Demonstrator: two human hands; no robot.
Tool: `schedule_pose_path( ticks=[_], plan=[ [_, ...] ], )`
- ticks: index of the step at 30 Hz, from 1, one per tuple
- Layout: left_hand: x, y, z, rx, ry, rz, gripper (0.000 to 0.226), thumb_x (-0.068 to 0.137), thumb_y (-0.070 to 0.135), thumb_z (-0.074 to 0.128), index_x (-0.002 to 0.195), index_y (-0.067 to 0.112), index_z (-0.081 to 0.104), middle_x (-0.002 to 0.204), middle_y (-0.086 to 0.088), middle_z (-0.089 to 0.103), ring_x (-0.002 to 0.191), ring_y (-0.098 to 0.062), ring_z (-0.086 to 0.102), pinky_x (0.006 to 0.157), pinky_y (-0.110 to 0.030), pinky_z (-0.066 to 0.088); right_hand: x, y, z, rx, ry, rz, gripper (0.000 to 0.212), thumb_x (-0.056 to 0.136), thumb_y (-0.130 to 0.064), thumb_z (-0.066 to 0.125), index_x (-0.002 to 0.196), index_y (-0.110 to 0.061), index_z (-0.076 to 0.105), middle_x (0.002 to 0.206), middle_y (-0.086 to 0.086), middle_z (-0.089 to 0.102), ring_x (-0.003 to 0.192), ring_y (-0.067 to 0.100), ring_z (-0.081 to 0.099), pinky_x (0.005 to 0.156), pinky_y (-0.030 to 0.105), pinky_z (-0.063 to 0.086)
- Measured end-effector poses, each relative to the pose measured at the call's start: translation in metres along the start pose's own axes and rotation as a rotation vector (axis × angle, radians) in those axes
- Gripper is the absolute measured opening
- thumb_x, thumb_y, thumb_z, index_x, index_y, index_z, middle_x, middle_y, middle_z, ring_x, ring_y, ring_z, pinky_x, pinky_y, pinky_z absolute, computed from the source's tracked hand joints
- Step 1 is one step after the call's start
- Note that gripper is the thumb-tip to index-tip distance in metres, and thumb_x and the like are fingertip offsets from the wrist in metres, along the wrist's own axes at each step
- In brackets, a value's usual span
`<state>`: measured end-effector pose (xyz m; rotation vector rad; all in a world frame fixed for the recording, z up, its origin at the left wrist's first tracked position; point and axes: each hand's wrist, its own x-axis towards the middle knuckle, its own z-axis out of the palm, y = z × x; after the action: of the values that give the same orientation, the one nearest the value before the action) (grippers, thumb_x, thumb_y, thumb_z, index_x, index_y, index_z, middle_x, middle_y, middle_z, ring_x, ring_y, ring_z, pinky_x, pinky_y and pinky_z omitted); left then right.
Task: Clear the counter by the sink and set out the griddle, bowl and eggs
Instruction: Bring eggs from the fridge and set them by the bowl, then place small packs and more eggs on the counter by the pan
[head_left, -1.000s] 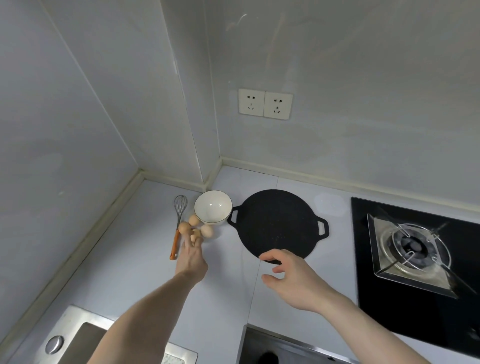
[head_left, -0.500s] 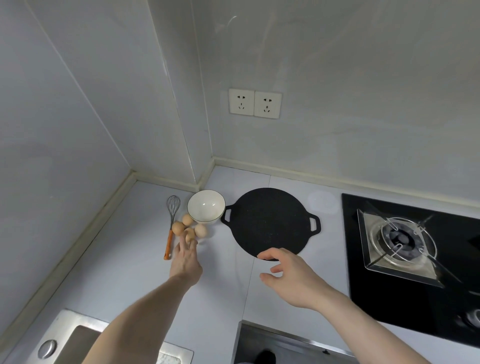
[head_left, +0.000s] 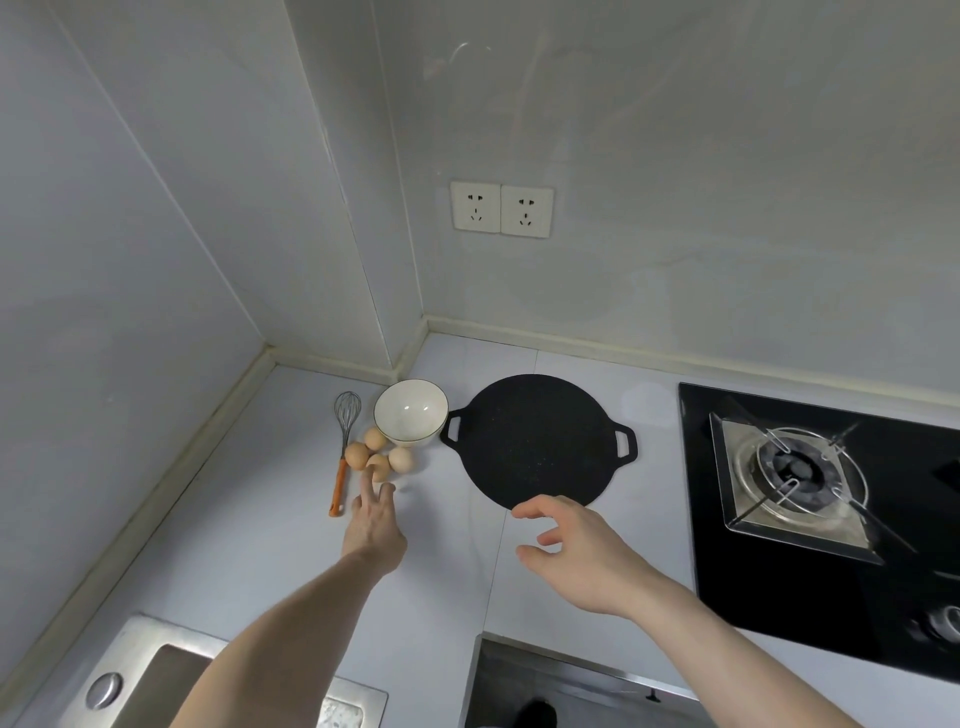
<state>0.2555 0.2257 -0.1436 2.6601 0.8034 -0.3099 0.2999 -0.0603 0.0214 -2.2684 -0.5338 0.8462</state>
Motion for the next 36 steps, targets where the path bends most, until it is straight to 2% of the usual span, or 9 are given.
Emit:
schedule_pose_path(
  ticks=[9, 12, 17, 21, 24, 27, 32, 36],
  plan=[
    [-0.027, 0.020, -0.003, -0.058, -0.002, -0.026, 0.065, 0.084, -0.002, 0.054, 0.144, 0.018, 0.037, 0.165, -0.001, -0.015, 0.137, -0.035, 0.038, 0.088, -0.037, 0.056, -0.016, 0.013, -0.006, 0.030, 0.022, 0.007, 0.040, 0.097, -0.038, 0.059, 0.136, -0.045, 0.049, 0.139, -0.023, 0.044, 0.117, 0.000, 0.054, 0.090, 0.025, 0.056],
    [-0.050, 0.044, -0.007, -0.092, 0.010, 0.036, 0.063, 0.089, 0.005, 0.058, 0.146, 0.022, 0.034, 0.163, 0.000, -0.012, 0.141, -0.034, 0.035, 0.099, -0.038, 0.054, -0.027, 0.022, -0.015, 0.054, 0.055, 0.012, 0.039, 0.097, -0.038, 0.058, 0.135, -0.045, 0.049, 0.138, -0.024, 0.045, 0.117, -0.001, 0.054, 0.086, 0.023, 0.056],
    [-0.090, 0.099, -0.023, -0.156, 0.026, 0.254, 0.057, 0.093, 0.013, 0.063, 0.141, 0.029, 0.038, 0.167, 0.002, -0.005, 0.149, -0.030, 0.027, 0.108, -0.035, 0.045, -0.055, 0.043, -0.036, 0.120, 0.138, 0.028, 0.035, 0.097, -0.035, 0.059, 0.130, -0.045, 0.052, 0.134, -0.027, 0.046, 0.115, -0.004, 0.054, 0.078, 0.019, 0.055],
    [-0.114, 0.157, -0.037, -0.194, 0.046, 0.469, 0.052, 0.090, 0.012, 0.064, 0.138, 0.025, 0.045, 0.166, 0.001, 0.005, 0.146, -0.025, 0.032, 0.107, -0.031, 0.045, -0.093, 0.069, -0.055, 0.171, 0.215, 0.042, 0.033, 0.096, -0.033, 0.062, 0.126, -0.045, 0.056, 0.133, -0.026, 0.050, 0.112, -0.008, 0.056, 0.076, 0.016, 0.054],
    [-0.140, 0.208, -0.042, -0.198, 0.038, 0.588, 0.049, 0.091, 0.012, 0.062, 0.137, 0.024, 0.048, 0.165, 0.002, 0.012, 0.141, -0.024, 0.038, 0.105, -0.034, 0.047, -0.134, 0.090, -0.070, 0.195, 0.268, 0.055, 0.034, 0.096, -0.032, 0.065, 0.126, -0.045, 0.057, 0.131, -0.024, 0.053, 0.110, -0.007, 0.058, 0.076, 0.013, 0.050],
    [-0.181, 0.261, -0.039, -0.190, 0.012, 0.709, 0.045, 0.093, 0.014, 0.061, 0.135, 0.025, 0.050, 0.163, 0.004, 0.019, 0.141, -0.024, 0.039, 0.108, -0.034, 0.044, -0.188, 0.114, -0.085, 0.233, 0.347, 0.087, 0.037, 0.095, -0.031, 0.068, 0.128, -0.044, 0.057, 0.129, -0.021, 0.057, 0.109, -0.006, 0.059, 0.079, 0.012, 0.047],
    [-0.264, 0.347, -0.025, -0.189, -0.021, 0.929, 0.043, 0.094, 0.017, 0.064, 0.133, 0.029, 0.054, 0.159, 0.008, 0.027, 0.145, -0.018, 0.035, 0.114, -0.022, 0.028, -0.298, 0.169, -0.105, 0.296, 0.530, 0.137, 0.037, 0.094, -0.034, 0.066, 0.128, -0.045, 0.057, 0.127, -0.024, 0.056, 0.113, -0.006, 0.057, 0.081, 0.014, 0.050],
    [-0.332, 0.420, -0.007, -0.203, -0.089, 1.104, 0.041, 0.095, 0.021, 0.064, 0.132, 0.033, 0.053, 0.158, 0.015, 0.026, 0.143, -0.012, 0.037, 0.114, -0.027, 0.036, -0.392, 0.224, -0.115, 0.354, 0.704, 0.205, 0.037, 0.093, -0.034, 0.067, 0.128, -0.044, 0.058, 0.126, -0.026, 0.053, 0.113, -0.003, 0.058, 0.078, 0.019, 0.054]
  ],
)
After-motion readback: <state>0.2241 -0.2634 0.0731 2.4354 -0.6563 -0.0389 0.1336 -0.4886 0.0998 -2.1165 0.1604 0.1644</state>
